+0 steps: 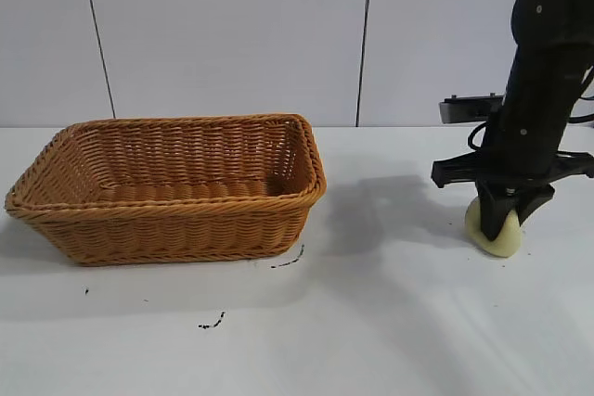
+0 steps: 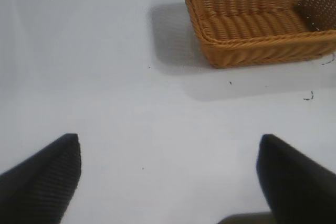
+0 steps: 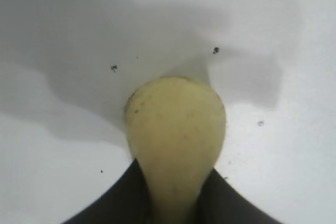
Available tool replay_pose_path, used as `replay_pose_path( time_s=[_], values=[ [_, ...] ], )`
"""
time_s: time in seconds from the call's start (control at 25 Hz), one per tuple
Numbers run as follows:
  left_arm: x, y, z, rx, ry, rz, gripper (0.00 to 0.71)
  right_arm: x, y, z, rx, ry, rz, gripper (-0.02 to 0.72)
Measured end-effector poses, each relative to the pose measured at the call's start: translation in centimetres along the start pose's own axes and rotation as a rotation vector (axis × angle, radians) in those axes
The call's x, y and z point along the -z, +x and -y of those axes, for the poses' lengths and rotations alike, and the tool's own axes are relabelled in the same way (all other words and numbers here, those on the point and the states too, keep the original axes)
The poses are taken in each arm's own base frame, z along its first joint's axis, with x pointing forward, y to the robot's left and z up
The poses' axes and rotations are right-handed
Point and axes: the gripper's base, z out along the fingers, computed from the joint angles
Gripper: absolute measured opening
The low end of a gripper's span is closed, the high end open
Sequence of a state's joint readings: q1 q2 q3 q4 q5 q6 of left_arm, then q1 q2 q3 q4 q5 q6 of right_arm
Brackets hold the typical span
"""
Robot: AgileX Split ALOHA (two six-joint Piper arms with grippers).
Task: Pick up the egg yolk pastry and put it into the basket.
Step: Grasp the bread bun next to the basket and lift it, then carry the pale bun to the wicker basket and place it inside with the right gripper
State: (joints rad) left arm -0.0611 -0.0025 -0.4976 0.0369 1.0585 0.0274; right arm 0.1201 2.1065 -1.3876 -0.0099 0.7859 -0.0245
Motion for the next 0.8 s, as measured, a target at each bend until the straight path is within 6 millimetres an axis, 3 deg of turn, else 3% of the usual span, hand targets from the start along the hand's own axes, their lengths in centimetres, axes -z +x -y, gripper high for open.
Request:
replay_pose_path(
  time_s=[0.08,0.28,0.4,0.6,0.8],
  values=[
    [0.0,0.0,0.0,0.000,0.000,0.000,0.693,1.7,-0.4,0.0,0.000,0.001,0.019,0.097],
    [0.0,0.0,0.0,0.000,0.000,0.000,0.693,8.8,-2.4,0.1,-0.007,-0.003,0.129,0.097],
    [0.0,0.0,0.0,0.000,0.000,0.000,0.693,12.1,-3.5,0.0,-0.013,-0.013,0.166,0.097],
    [0.0,0.0,0.0,0.000,0.000,0.000,0.693,15.2,-4.9,-1.0,0.002,-0.033,0.248,0.097],
    [0.0,0.0,0.0,0.000,0.000,0.000,0.693,17.0,-6.3,-4.6,0.081,-0.061,0.311,0.097]
  ],
)
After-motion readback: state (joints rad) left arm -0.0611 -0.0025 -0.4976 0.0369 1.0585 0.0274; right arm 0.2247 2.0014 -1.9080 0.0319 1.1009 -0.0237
